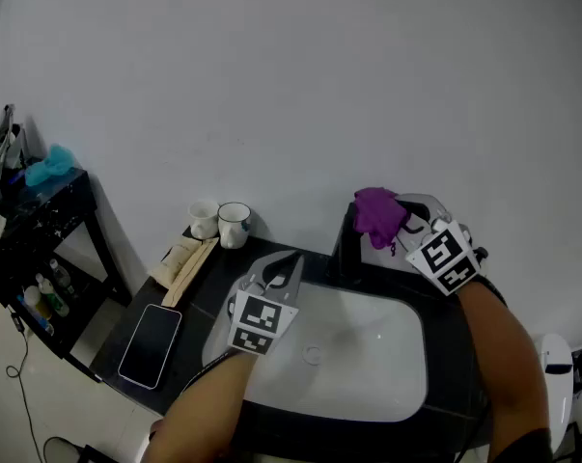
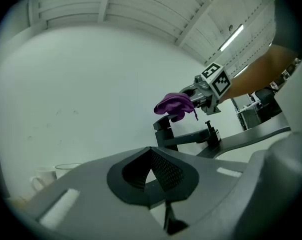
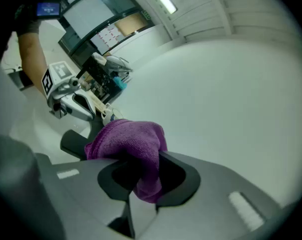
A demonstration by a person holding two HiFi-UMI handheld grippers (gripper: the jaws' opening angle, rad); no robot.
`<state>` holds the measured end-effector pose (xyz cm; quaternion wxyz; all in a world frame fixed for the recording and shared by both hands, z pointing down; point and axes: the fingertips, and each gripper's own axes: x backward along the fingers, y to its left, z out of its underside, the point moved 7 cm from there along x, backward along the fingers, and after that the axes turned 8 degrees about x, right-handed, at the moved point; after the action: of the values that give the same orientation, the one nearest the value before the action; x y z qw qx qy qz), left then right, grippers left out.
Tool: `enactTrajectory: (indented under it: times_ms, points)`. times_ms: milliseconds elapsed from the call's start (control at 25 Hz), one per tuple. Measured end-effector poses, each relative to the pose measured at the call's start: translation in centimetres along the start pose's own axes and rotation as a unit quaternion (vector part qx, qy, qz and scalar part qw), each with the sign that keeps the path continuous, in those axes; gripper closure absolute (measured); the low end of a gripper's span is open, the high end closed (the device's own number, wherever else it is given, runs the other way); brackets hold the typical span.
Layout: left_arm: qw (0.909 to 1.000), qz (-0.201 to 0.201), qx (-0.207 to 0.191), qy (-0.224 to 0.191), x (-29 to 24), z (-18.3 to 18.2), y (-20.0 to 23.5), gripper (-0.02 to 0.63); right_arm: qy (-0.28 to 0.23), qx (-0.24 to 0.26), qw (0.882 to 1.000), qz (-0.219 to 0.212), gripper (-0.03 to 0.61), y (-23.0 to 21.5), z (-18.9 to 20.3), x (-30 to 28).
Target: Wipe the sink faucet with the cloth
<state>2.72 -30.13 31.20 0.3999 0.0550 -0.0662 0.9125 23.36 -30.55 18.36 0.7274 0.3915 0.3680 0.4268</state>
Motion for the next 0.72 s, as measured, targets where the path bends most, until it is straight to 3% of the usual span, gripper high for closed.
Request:
enactTrajectory:
  times_ms: [160, 360, 720]
  points:
    - [0.9999, -0.005, -0.003, 0.009, -0.4, 0.2, 0.9, 0.597, 0.028, 0.05, 0.998, -0.018, 0.501, -0.7, 0.1, -1.5]
    - [0.9998, -0.016, 0.01, 0.011, -0.5, 0.4, 1.8, 0.597, -0.004, 0.073, 0.996, -0.042, 0.5, 1.2, -1.7, -0.5]
    - [0.9995, -0.012, -0.012, 0.028, -0.5, 0.9, 1.4, 0.597, -0.047, 0.06, 0.994, -0.074, 0.502, 4.8, -4.3, 3.6]
